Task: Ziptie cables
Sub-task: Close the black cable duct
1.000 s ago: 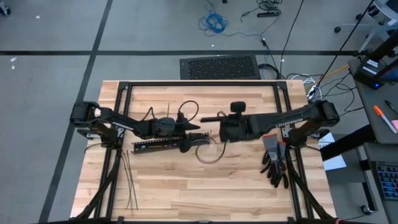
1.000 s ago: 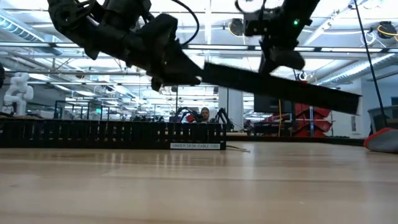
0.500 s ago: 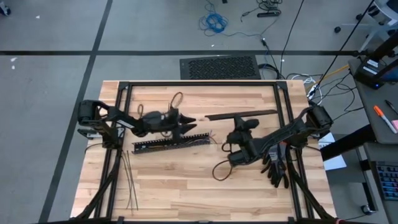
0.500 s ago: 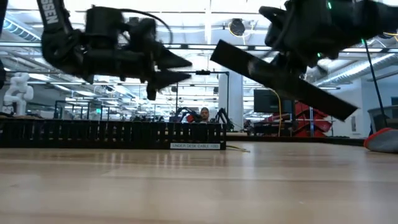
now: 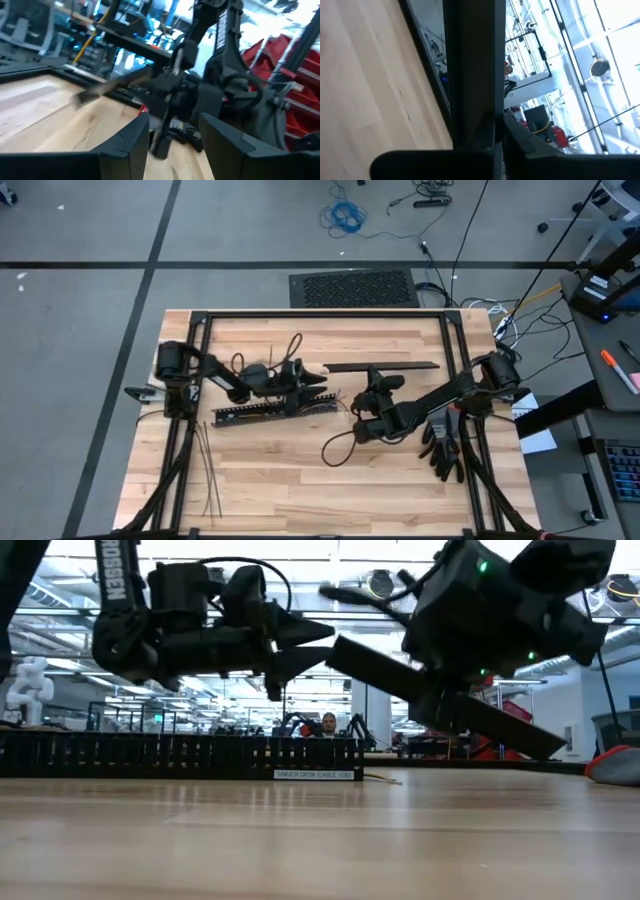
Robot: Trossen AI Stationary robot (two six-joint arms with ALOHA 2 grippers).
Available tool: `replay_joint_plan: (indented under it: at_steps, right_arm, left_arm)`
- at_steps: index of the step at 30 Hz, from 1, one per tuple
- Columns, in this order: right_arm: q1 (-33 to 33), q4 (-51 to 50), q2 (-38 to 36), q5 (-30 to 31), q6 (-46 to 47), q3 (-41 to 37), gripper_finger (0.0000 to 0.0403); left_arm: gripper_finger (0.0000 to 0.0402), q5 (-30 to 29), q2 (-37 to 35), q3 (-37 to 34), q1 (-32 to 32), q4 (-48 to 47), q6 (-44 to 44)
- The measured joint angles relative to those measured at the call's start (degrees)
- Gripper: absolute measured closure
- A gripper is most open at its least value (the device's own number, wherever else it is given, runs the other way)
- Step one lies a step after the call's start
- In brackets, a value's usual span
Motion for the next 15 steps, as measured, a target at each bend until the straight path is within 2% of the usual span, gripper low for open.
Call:
replay_joint_plan:
  at_steps: [8, 12, 15]
  right_arm:
    - [-0.14, -0.04, 5.13, -0.01, -0.2, 0.0, 0.0402]
    - [-0.18, -0.02, 5.73, -0.07, 2.51, 0.0, 0.0402]
    - [0.47, -0.04, 4.9, -0.21, 3.14, 0.05, 0.0402]
  left_arm:
    - [0.0232, 6.57, 2.69, 1.19, 3.62, -2.23, 0.76]
    - [0.0232, 7.05, 2.74, 1.12, 4.26, -9.4, 13.26]
    - [0.0232, 4.91, 2.74, 1.12, 3.83, -15.85, 23.48]
